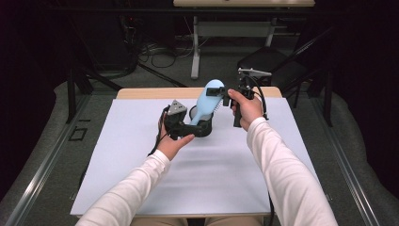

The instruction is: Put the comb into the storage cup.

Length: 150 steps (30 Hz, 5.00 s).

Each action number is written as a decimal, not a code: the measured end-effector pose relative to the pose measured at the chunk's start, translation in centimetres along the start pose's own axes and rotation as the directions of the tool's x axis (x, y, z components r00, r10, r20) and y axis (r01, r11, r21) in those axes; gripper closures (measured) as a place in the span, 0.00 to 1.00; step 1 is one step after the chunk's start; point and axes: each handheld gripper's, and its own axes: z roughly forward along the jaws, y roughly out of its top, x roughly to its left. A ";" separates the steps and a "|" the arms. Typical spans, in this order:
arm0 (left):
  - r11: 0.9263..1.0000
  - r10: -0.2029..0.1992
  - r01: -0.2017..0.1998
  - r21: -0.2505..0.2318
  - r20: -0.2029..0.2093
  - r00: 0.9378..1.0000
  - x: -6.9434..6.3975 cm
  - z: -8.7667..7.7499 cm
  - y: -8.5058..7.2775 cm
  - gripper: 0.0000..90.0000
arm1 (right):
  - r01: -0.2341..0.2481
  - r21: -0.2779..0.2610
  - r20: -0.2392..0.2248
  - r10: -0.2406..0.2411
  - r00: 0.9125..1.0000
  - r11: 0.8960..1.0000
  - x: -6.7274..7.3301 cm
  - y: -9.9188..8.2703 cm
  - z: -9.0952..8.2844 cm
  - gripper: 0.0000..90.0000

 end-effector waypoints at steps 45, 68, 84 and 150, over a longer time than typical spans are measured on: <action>1.000 -0.004 0.004 0.008 -0.007 1.000 0.1 -0.4 0.1 0.01 | 0.012 -0.026 0.018 -0.012 1.000 1.000 0.0 0.4 -0.9 0.55; 1.000 -0.022 0.022 0.000 -0.011 1.000 0.4 -1.0 0.2 0.01 | 0.045 -0.084 0.042 -0.041 0.998 0.995 0.0 1.6 -2.8 0.55; 0.999 -0.032 0.032 -0.006 -0.026 0.999 1.0 -1.5 0.2 0.01 | 0.060 -0.158 0.073 -0.049 0.996 0.986 0.1 2.3 -4.1 0.55; 0.998 -0.052 0.054 0.045 -0.032 0.998 3.1 -5.7 -1.2 0.02 | 0.397 -0.176 0.294 -0.336 0.894 0.901 4.7 2.8 -2.4 0.55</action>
